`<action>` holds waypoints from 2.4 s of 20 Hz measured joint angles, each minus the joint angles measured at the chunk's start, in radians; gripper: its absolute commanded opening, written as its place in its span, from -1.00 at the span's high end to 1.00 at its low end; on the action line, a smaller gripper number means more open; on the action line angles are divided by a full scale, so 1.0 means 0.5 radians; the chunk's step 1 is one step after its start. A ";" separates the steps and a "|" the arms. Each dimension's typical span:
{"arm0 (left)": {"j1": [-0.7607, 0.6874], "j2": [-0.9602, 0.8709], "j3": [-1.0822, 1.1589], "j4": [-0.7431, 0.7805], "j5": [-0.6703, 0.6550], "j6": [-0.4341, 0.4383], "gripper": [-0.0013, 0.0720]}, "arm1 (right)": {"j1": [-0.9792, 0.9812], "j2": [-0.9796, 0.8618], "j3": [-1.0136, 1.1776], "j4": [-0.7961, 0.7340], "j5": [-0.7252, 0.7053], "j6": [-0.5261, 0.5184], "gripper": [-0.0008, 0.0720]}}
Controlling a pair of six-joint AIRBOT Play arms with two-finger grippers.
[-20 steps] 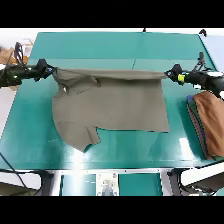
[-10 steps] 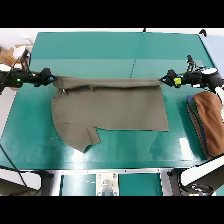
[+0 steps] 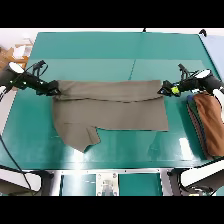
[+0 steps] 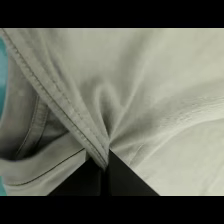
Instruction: Fold the shirts.
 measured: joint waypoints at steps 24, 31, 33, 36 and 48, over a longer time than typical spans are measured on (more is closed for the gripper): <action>0.276 1.672 -1.511 0.161 -0.270 -0.518 -0.47 | -0.554 1.883 -1.823 -0.229 0.037 0.529 -0.08; 0.213 1.804 -2.170 -0.182 0.230 -0.560 -0.47 | -0.563 1.936 -2.184 0.125 -0.322 0.426 -0.08; 0.095 1.817 -2.265 -0.294 0.407 -0.568 -0.47 | -0.508 1.871 -2.203 0.209 -0.410 0.401 -0.16; -0.094 1.820 -2.341 -0.401 0.697 -0.644 0.32 | -0.360 1.738 -2.213 0.323 -0.550 0.381 -0.16; -0.288 1.820 -1.965 -0.209 0.491 -0.674 0.90 | -0.121 1.543 -2.035 0.292 -0.570 0.303 0.94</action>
